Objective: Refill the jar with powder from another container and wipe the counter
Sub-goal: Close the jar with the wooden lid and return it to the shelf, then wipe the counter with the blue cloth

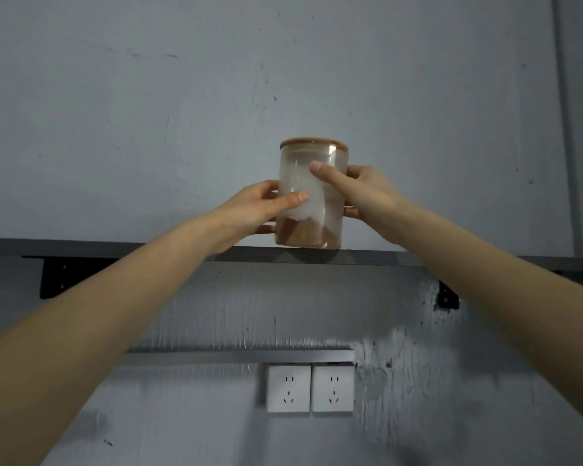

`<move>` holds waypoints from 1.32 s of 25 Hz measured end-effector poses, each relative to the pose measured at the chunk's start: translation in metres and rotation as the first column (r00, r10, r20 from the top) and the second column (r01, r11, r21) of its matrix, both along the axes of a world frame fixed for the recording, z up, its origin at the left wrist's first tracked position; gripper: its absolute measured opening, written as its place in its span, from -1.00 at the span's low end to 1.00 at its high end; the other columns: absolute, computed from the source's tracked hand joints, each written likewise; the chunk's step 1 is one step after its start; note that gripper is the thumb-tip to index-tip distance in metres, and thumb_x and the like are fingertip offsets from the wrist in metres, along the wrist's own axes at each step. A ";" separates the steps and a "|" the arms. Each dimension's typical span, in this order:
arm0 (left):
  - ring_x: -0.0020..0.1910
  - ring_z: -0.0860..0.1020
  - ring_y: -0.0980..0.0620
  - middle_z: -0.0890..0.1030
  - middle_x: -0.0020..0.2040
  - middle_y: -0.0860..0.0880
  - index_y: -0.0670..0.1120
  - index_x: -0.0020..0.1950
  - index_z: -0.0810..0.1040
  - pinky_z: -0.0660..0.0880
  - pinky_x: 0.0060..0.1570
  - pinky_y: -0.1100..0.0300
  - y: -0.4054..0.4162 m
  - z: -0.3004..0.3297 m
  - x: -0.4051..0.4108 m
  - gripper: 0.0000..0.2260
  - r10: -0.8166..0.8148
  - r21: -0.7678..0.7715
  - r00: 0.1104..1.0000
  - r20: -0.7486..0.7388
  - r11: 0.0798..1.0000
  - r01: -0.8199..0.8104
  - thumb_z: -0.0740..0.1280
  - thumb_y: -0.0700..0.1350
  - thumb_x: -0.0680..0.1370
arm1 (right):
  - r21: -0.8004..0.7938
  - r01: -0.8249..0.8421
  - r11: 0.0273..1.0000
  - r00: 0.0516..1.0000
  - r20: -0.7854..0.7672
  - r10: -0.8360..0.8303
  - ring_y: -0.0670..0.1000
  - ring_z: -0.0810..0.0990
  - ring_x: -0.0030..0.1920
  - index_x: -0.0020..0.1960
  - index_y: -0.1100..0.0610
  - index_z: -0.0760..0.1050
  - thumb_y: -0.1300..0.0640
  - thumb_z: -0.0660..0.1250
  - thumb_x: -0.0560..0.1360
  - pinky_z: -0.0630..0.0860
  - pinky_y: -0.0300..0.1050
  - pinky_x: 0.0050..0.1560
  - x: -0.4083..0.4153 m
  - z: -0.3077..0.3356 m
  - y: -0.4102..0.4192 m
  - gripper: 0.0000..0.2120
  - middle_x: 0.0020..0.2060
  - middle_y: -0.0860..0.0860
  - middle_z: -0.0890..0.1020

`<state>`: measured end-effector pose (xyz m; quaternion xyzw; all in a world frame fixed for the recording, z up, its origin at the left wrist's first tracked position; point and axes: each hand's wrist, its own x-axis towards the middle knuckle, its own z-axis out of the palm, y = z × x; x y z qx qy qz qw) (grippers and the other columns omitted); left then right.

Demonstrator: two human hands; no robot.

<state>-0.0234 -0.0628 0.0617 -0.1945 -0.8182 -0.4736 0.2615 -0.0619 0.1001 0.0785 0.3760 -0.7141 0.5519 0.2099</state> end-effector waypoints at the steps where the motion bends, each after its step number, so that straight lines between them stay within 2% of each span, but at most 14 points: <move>1: 0.07 0.53 0.06 0.54 0.14 -0.02 -0.06 0.25 0.36 0.49 0.09 0.14 -0.001 -0.002 -0.005 -0.59 -0.007 0.016 1.000 0.015 1.000 0.006 0.28 0.08 0.46 | -0.014 0.014 1.000 1.000 0.009 -0.014 -0.04 0.60 -0.05 -0.08 0.07 0.48 -0.16 0.34 0.38 0.55 -0.19 -0.05 -0.006 -0.001 -0.004 -0.69 -0.06 0.01 0.62; 3: 0.05 0.53 0.08 0.54 0.08 0.02 -0.03 0.24 0.36 0.50 0.04 0.18 -0.003 -0.003 -0.014 -0.58 0.011 0.013 0.999 0.035 1.000 -0.011 0.27 0.11 0.46 | -0.028 0.019 0.999 0.999 0.032 -0.018 -0.02 0.61 -0.05 -0.09 0.07 0.48 -0.17 0.34 0.37 0.55 -0.17 -0.04 -0.016 -0.002 -0.008 -0.68 -0.08 0.02 0.62; 5: 0.07 0.52 0.06 0.53 0.08 0.03 -0.03 0.28 0.34 0.48 0.07 0.14 -0.005 -0.003 -0.020 -0.52 0.048 -0.010 0.998 0.035 0.999 -0.047 0.27 0.16 0.44 | -0.028 -0.032 0.999 0.996 0.081 0.034 -0.03 0.60 -0.04 -0.04 0.09 0.47 -0.17 0.32 0.38 0.53 -0.20 -0.08 -0.022 -0.003 -0.010 -0.65 -0.08 0.00 0.61; 7: 0.12 0.49 0.02 0.51 0.13 0.00 -0.04 0.31 0.32 0.45 0.07 0.14 -0.005 -0.003 -0.023 -0.47 0.101 -0.039 0.995 0.020 0.994 -0.100 0.26 0.20 0.43 | -0.017 -0.085 0.996 0.988 0.130 0.086 -0.03 0.59 0.01 0.07 0.11 0.44 -0.17 0.31 0.39 0.53 -0.19 -0.05 -0.025 -0.004 -0.012 -0.59 -0.01 0.00 0.60; 10: 0.10 0.48 0.02 0.48 0.13 -0.01 -0.05 0.33 0.30 0.48 -0.03 0.21 -0.004 -0.004 -0.025 -0.46 0.151 -0.054 0.988 -0.028 0.987 -0.152 0.24 0.19 0.45 | -0.012 -0.085 0.996 0.986 0.142 0.086 -0.03 0.57 0.06 0.18 0.10 0.42 -0.20 0.29 0.39 0.52 -0.20 -0.06 -0.029 -0.005 -0.014 -0.51 0.08 0.01 0.58; 13: 0.07 0.47 0.04 0.46 0.16 -0.04 -0.07 0.34 0.27 0.47 -0.08 0.26 -0.002 -0.006 -0.024 -0.46 0.157 -0.050 0.986 -0.052 0.986 -0.160 0.24 0.17 0.46 | 0.009 -0.061 0.998 0.988 0.142 0.059 -0.04 0.56 0.05 0.17 0.08 0.43 -0.20 0.26 0.42 0.50 -0.25 -0.10 -0.024 -0.007 -0.014 -0.54 0.10 0.02 0.57; 15: 0.11 0.44 0.03 0.43 0.25 -0.06 -0.09 0.36 0.24 0.45 0.00 0.20 -0.001 -0.006 -0.022 -0.45 0.184 -0.075 0.980 -0.077 0.979 -0.190 0.23 0.16 0.47 | 0.067 -0.016 0.998 0.994 0.106 0.009 -0.08 0.54 -0.01 0.13 0.07 0.42 -0.17 0.23 0.45 0.46 -0.29 -0.12 -0.017 -0.010 -0.012 -0.62 0.12 0.02 0.56; 17: 0.22 0.41 -0.01 0.36 0.35 -0.09 -0.10 0.38 0.19 0.39 0.12 0.16 0.003 -0.008 -0.018 -0.45 0.240 -0.113 0.955 -0.173 0.959 -0.261 0.24 0.10 0.49 | 0.172 0.102 0.980 0.995 0.004 -0.104 -0.10 0.49 -0.02 0.22 0.07 0.36 -0.15 0.21 0.47 0.39 -0.30 -0.09 -0.008 -0.016 -0.008 -0.58 0.18 0.03 0.51; 19: 0.34 0.33 -0.06 0.27 0.42 -0.11 -0.09 0.42 0.10 0.32 0.19 0.16 0.006 -0.015 -0.009 -0.44 0.279 -0.152 0.917 -0.285 0.931 -0.331 0.24 0.03 0.51 | 0.232 0.268 0.935 0.958 -0.169 -0.233 -0.03 0.41 0.16 0.36 0.10 0.21 -0.12 0.20 0.49 0.28 -0.26 0.04 0.000 -0.024 -0.003 -0.47 0.31 0.07 0.40; 22: 0.42 0.20 -0.08 0.15 0.47 -0.13 -0.09 0.45 0.01 0.20 0.33 0.12 0.002 -0.035 0.008 -0.43 0.298 -0.322 0.825 -0.480 0.815 -0.482 0.22 -0.04 0.53 | 0.176 0.440 0.880 0.830 -0.453 -0.325 0.09 0.25 0.37 0.44 0.15 0.00 -0.05 0.22 0.50 0.21 -0.19 0.24 0.009 -0.047 0.003 -0.35 0.42 0.11 0.23; 24: 0.43 0.16 -0.08 0.12 0.48 -0.13 -0.09 0.45 0.00 0.14 0.40 0.06 -0.004 -0.053 0.018 -0.43 0.266 -0.404 0.755 -0.599 0.714 -0.571 0.20 -0.08 0.53 | 0.131 0.514 0.848 0.717 -0.608 -0.341 0.11 0.19 0.42 0.45 0.15 -0.03 -0.03 0.22 0.49 0.17 0.01 0.40 0.008 -0.065 0.003 -0.33 0.44 0.14 0.18; 25: 0.44 0.15 -0.07 0.12 0.48 -0.13 -0.08 0.45 -0.01 0.10 0.40 0.07 -0.006 -0.063 0.022 -0.44 0.259 -0.417 0.727 -0.636 0.678 -0.606 0.18 -0.08 0.53 | 0.113 0.555 0.824 0.663 -0.658 -0.356 0.11 0.16 0.43 0.45 0.15 -0.03 -0.03 0.20 0.50 0.15 0.06 0.42 0.007 -0.075 0.003 -0.34 0.44 0.16 0.18; 29: 0.42 0.15 -0.06 0.19 0.46 -0.13 -0.03 0.43 0.02 0.13 0.37 0.01 -0.012 -0.116 0.026 -0.45 0.227 -0.456 0.666 -0.711 0.572 -0.682 0.07 -0.03 0.46 | 0.062 0.643 0.763 0.506 -0.783 -0.362 0.05 0.05 0.46 0.45 0.15 -0.01 -0.03 0.10 0.47 -0.02 -0.03 0.42 0.007 -0.118 -0.001 -0.37 0.46 0.13 0.16; 33: 0.41 0.10 -0.03 0.27 0.43 -0.15 -0.05 0.41 0.10 0.16 0.36 -0.13 -0.018 -0.176 0.017 -0.49 0.247 -0.510 0.709 -0.661 0.545 -0.666 0.06 -0.03 0.46 | 0.131 0.640 0.757 0.506 -0.814 -0.286 0.02 0.01 0.45 0.44 0.13 0.04 0.02 0.14 0.47 -0.09 -0.03 0.43 -0.001 -0.172 -0.009 -0.41 0.45 0.12 0.16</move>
